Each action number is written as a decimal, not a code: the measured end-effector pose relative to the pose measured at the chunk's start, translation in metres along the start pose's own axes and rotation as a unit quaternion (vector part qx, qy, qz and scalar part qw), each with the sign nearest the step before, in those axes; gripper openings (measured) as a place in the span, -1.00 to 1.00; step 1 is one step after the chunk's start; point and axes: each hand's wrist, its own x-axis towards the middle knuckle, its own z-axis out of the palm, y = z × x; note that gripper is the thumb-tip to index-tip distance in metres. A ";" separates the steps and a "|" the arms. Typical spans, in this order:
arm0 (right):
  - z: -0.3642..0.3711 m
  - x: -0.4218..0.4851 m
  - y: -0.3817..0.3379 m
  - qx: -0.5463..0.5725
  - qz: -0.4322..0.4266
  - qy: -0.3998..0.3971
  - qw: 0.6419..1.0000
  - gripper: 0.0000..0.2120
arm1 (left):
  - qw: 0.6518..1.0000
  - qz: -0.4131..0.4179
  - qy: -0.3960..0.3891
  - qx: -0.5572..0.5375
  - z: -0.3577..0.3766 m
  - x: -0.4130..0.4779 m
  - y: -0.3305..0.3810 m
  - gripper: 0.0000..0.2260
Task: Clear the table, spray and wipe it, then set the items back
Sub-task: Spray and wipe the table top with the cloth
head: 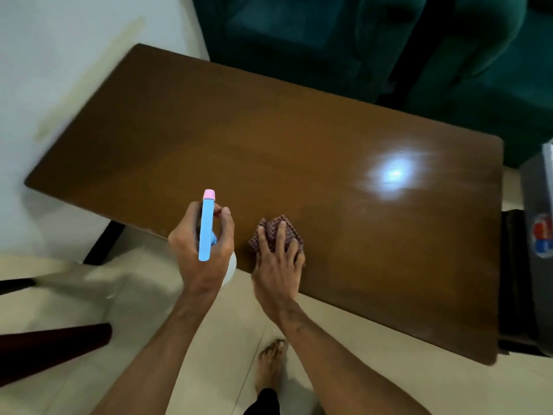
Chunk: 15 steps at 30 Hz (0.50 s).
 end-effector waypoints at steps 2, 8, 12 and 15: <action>0.011 0.010 -0.029 -0.012 -0.068 -0.009 0.998 -0.30 | 1.000 -0.009 0.016 0.014 -0.015 0.002 -0.017 -0.85; 0.032 0.015 -0.055 -0.109 -0.236 -0.020 0.966 -0.27 | 0.996 -0.032 0.038 0.068 -0.039 0.001 -0.043 -0.82; 0.029 -0.004 0.001 -0.164 -0.299 0.013 0.940 -0.13 | 0.998 -0.031 0.024 0.048 -0.026 -0.007 -0.030 -0.82; 0.016 -0.023 0.055 -0.179 -0.297 0.033 0.937 -0.09 | 1.000 -0.024 0.009 0.005 -0.003 -0.014 -0.007 -0.85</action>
